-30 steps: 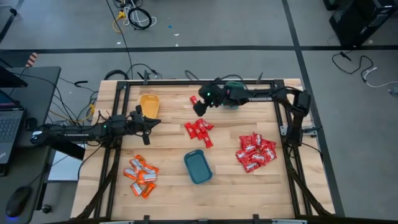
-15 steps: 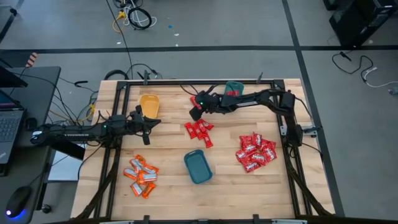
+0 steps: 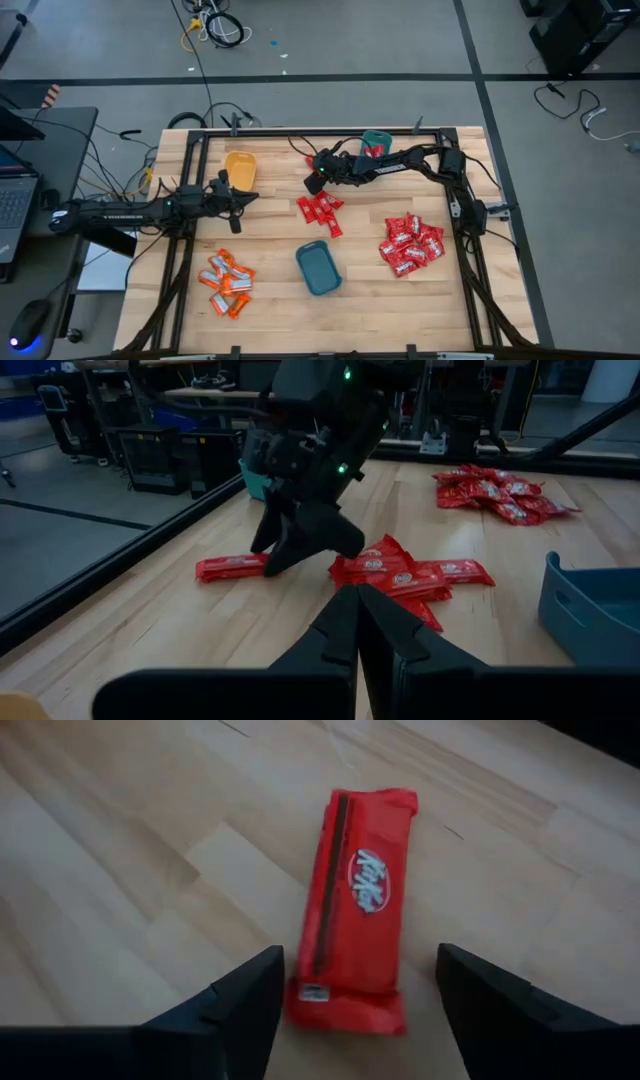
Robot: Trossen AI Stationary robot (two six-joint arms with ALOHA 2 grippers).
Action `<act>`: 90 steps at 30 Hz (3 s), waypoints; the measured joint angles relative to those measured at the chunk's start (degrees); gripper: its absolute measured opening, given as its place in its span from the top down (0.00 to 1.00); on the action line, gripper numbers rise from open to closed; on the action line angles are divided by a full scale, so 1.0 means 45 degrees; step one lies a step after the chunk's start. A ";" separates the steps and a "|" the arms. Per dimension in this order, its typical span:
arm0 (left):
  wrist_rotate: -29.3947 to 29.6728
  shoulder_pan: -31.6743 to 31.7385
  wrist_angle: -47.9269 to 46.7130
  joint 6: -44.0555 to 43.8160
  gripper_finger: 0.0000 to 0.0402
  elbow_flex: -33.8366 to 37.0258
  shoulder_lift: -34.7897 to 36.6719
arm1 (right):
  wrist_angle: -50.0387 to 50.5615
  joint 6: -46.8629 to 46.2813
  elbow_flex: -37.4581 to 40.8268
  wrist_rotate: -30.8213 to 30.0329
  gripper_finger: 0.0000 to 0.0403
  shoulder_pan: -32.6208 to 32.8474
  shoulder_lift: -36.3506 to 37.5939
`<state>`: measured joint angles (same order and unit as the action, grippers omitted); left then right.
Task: Sort candy
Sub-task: Put the red chocolate bar into the green bin, then adjust the yellow bin
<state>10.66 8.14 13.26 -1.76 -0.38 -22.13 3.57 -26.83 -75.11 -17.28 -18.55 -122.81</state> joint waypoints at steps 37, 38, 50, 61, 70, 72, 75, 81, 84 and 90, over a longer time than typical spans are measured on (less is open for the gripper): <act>0.0102 0.0000 0.0019 -0.0053 0.97 -0.0002 0.0000 | 1.1761 -0.4586 0.0201 -0.3874 0.86 -0.0206 0.6283; 0.0103 0.0000 0.0019 -0.0053 0.97 -0.0004 0.0000 | 1.1588 -0.4657 0.0391 -0.3835 0.86 -0.0287 0.6291; 0.0112 0.0000 0.0019 -0.0345 0.97 -0.0001 0.0000 | 0.8405 -0.4381 0.2696 -0.1867 0.86 -0.1598 0.6286; 0.0112 0.0000 0.0019 -0.0384 0.97 0.0000 0.0000 | 0.6795 -0.2983 0.3147 -0.1802 0.72 -0.1635 0.6286; 0.0107 0.0004 0.0017 -0.0399 0.97 -0.0006 0.0000 | 0.6951 -0.1499 0.3022 -0.1557 0.48 -0.1540 0.6283; 0.0020 0.0002 -0.0272 -0.0443 0.97 -0.0102 0.0000 | 0.7242 -0.0723 0.2684 -0.1058 0.44 -0.1540 0.6281; -0.0300 0.0000 -0.0913 -0.0517 0.97 -0.0688 -0.0005 | 0.7462 0.0855 0.2179 0.0000 0.44 -0.1440 0.6436; -0.0216 0.0000 -0.3696 -0.1132 0.97 -0.2328 -0.0598 | 0.7259 0.3498 0.2072 0.1203 0.73 -0.0433 0.7130; 0.0307 0.0045 -0.5153 -0.1685 0.97 -0.3412 -0.1468 | 0.6732 0.3957 0.2604 0.1205 0.94 0.0190 0.7433; 0.1133 0.0811 -0.7998 -0.2711 0.99 -0.5884 -0.3940 | 0.5249 0.4350 0.3425 0.1217 0.96 0.1382 0.7948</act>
<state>15.75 11.79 -22.73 -13.96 -26.86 -39.86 27.20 -7.25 -59.70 -11.80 -12.33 -87.04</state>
